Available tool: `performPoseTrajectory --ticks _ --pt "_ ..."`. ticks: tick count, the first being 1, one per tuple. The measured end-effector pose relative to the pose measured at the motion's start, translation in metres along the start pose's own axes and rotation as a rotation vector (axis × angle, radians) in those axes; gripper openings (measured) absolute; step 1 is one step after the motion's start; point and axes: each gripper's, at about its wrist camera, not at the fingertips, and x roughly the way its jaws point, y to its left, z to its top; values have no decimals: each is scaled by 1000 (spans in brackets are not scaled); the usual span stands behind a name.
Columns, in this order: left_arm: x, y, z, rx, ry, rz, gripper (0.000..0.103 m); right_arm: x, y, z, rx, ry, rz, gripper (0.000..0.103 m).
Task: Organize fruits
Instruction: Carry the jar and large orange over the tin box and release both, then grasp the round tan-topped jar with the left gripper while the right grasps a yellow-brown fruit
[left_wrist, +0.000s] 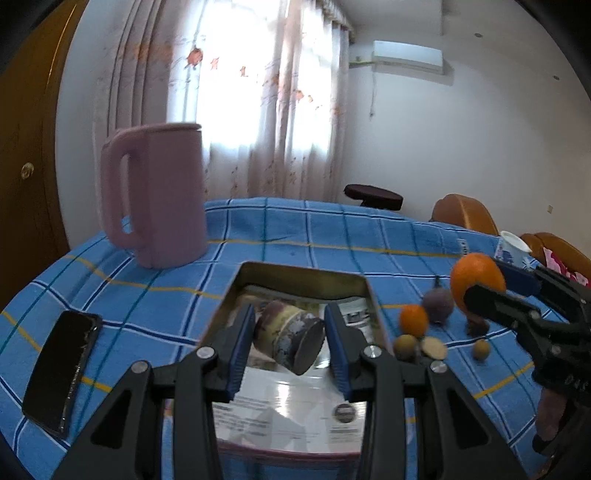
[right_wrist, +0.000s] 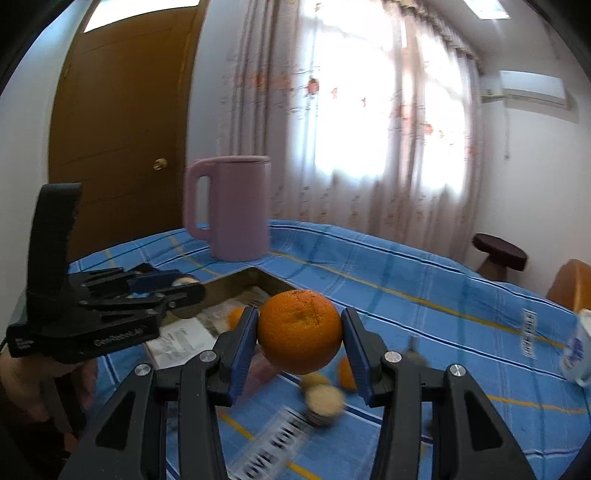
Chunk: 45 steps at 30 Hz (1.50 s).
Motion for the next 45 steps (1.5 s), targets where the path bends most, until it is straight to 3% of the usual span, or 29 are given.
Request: performPoseTrajectory --ticks 3,12,23,25,29,32,35,42,45 --pt "8 16 1 -38 41 -41 40 21 21 3 -13 29 58 48" --pt "14 36 -4 -38 70 -15 41 59 60 -7 -64 133 118 48" --pt "26 27 -9 13 127 11 42 82 73 -17 -107 261 158 50" --pt "25 24 -8 23 123 18 44 80 74 -17 -106 257 140 52" --pt "17 20 -7 26 90 55 72 67 68 -17 -99 221 107 63" --pt "3 15 -3 28 45 49 73 43 54 -17 -99 182 89 63" --pt "-6 1 0 41 13 20 76 13 26 -22 -80 155 8 63" --pt "-3 -51 -4 110 20 -80 76 -28 -64 -46 74 201 -211 63" --pt "0 -78 -7 164 32 -110 76 -34 -89 -56 140 226 -243 62"
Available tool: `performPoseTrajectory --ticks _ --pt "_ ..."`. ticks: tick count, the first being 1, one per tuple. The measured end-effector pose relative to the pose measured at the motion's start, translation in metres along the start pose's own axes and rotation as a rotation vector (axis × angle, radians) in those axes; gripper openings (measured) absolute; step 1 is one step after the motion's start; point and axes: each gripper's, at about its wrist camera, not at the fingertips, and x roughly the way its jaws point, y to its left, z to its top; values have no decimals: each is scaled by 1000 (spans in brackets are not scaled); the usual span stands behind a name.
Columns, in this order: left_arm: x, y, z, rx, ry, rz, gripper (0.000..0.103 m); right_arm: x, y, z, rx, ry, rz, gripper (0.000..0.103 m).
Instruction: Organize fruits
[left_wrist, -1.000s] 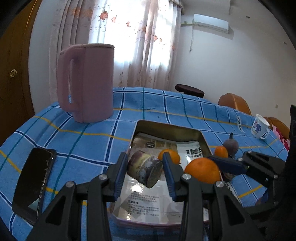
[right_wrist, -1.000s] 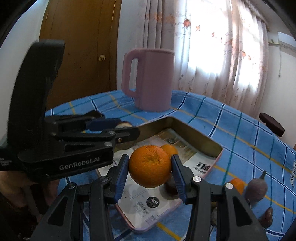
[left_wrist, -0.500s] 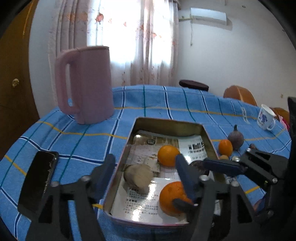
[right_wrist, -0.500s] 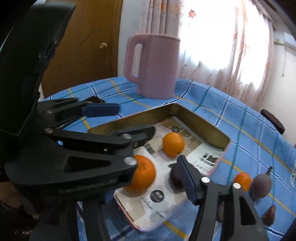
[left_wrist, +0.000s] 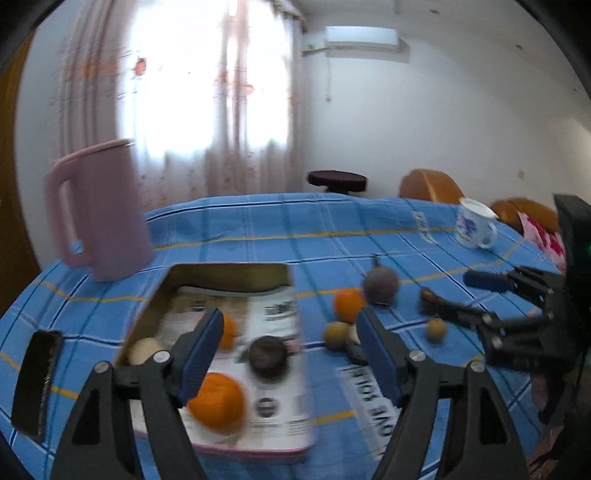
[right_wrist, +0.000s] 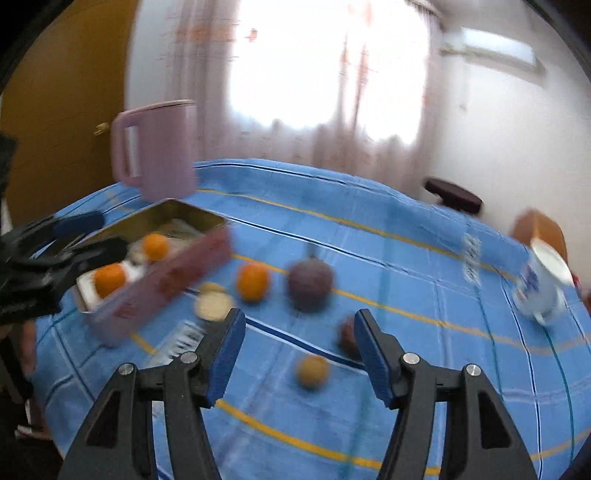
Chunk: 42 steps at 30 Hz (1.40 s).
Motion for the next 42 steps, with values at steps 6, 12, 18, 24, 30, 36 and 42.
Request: performPoseTrajectory --ticks 6,12,18,24,30,36,42 --pt "19 -40 0 91 50 -24 76 18 -11 -8 31 86 49 51" --pt "34 -52 -2 113 93 -33 76 34 -10 -15 32 163 78 43" --pt "46 -56 -4 110 137 -49 76 46 -7 -17 13 224 131 28" --pt "58 -62 -5 115 191 -67 63 38 -8 -17 19 180 136 28" --pt "75 -66 -4 109 247 -54 51 32 -10 -15 27 150 123 28" --pt "81 -71 -3 130 266 -29 41 31 -12 -15 38 139 124 28" --pt "75 -70 -2 121 246 -74 35 26 -12 -15 40 114 118 28"
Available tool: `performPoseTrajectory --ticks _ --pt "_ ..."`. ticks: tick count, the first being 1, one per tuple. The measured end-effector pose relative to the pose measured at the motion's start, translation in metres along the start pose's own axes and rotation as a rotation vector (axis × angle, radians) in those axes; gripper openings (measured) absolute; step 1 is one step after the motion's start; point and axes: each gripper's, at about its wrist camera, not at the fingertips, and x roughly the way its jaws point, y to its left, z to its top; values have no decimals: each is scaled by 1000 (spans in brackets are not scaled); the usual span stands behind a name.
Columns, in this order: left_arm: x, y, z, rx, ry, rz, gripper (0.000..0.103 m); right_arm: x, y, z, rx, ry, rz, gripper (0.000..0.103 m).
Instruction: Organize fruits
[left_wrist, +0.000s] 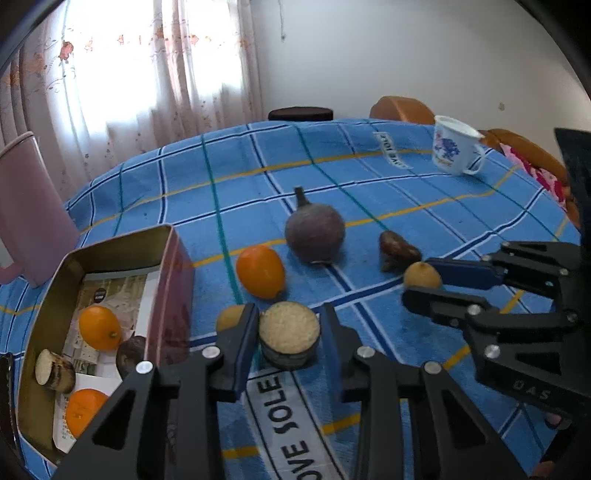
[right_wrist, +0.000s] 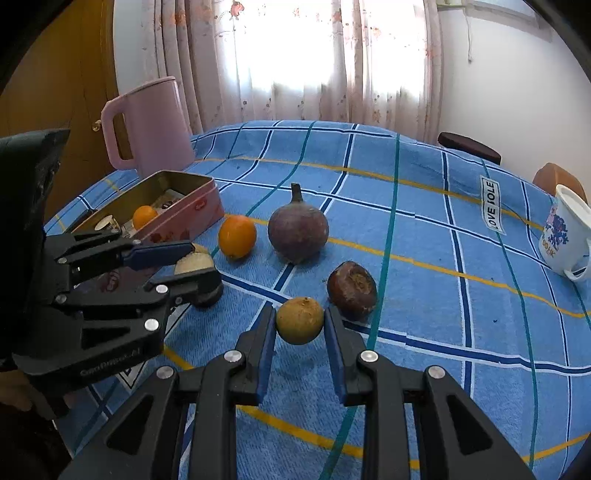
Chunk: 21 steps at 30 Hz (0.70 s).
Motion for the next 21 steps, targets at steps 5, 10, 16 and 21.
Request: performPoseTrajectory --ticks 5,10,16,21 --pt "-9 -5 -2 1 -38 -32 35 -3 0 -1 3 -16 2 28" --pt "-18 -9 -3 1 -86 -41 35 -12 -2 -1 8 -59 11 28" --pt "-27 -13 -4 8 -138 -24 35 -21 0 -2 0 -108 14 28" --pt "-34 -13 -5 2 -178 -1 35 -26 0 -3 -4 -139 16 28"
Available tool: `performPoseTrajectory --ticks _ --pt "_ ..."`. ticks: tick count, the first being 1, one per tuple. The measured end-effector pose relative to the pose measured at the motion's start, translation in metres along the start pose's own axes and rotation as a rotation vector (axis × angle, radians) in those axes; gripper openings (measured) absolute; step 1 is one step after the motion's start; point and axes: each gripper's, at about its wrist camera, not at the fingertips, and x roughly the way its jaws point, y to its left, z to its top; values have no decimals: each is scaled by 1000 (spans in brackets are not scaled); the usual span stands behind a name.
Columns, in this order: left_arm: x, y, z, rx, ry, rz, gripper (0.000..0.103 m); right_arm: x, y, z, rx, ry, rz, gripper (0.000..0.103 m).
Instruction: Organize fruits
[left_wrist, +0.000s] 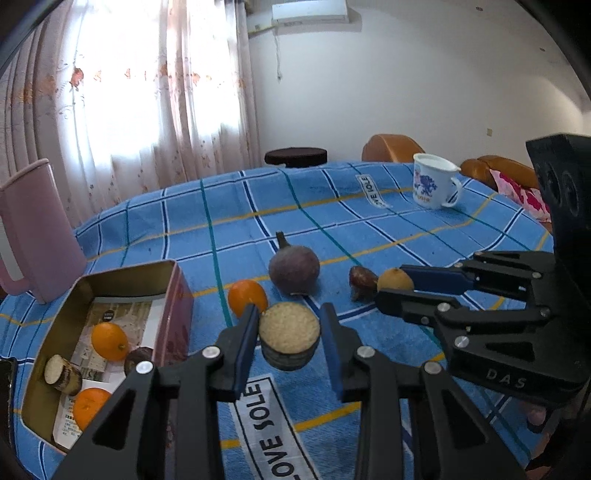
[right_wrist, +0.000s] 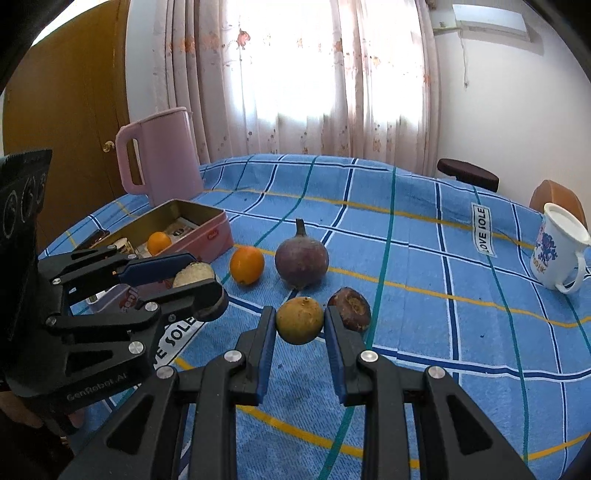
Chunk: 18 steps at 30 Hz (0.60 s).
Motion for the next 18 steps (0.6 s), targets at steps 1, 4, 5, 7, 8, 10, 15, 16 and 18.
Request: performPoseTrajectory --ticks 1,4,5,7,8,10,15,16,18 --pt "-2 0 0 1 -10 5 35 -1 0 0 -1 -7 1 28" --pt "-6 0 -1 2 -30 17 35 -4 1 0 -3 -25 1 28" --pt "-7 0 -1 4 -39 22 35 -5 1 0 -4 -29 2 28" --pt "-10 0 -1 2 -51 27 35 -7 1 0 -7 -40 1 28" --pt "-11 0 -1 0 -58 29 35 -7 1 0 -7 -44 1 28" --pt "-13 1 -2 -5 -71 35 35 -9 2 0 -10 -54 0 28" --pt "-19 3 -3 -15 -94 38 35 -13 4 -1 -21 -73 -4 28" --pt "-20 3 -3 -17 -99 40 35 -13 5 -1 -22 -77 -5 28" --pt "-21 3 -3 -20 -106 41 35 -15 5 -1 -25 -87 -7 28"
